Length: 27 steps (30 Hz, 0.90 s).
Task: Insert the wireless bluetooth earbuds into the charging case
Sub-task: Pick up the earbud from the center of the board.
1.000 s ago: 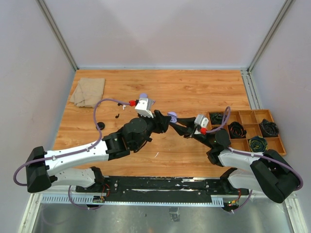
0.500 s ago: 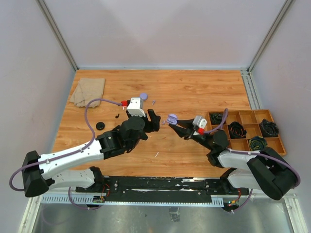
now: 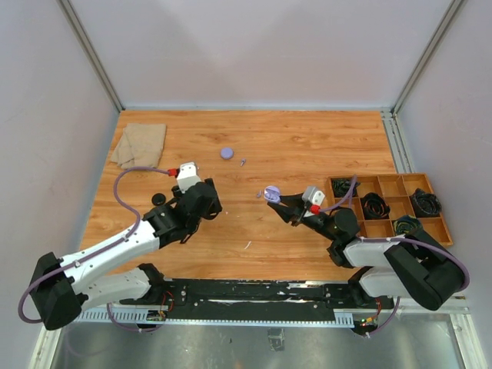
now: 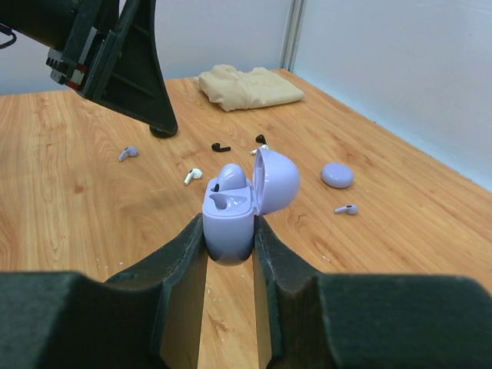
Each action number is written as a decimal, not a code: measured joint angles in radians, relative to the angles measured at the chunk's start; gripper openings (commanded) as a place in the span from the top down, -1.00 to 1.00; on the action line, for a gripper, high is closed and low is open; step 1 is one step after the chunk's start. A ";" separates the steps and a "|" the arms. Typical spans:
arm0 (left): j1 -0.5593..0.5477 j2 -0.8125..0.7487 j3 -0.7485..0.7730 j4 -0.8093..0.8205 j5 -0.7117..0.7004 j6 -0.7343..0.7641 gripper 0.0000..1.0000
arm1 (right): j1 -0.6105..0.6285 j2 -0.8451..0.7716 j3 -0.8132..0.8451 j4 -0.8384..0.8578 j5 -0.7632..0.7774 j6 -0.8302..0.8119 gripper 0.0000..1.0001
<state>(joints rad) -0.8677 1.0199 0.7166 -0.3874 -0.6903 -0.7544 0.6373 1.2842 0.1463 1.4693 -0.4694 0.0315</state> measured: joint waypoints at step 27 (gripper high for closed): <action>0.565 0.266 -0.017 -0.238 0.226 0.050 -0.27 | 0.125 0.005 -0.022 -0.002 0.116 -0.160 0.98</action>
<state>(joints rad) -0.3023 1.2858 0.6998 -0.6250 -0.4641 -0.7044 0.7624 1.2888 0.1246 1.4670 -0.3531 -0.1287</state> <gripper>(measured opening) 0.664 0.268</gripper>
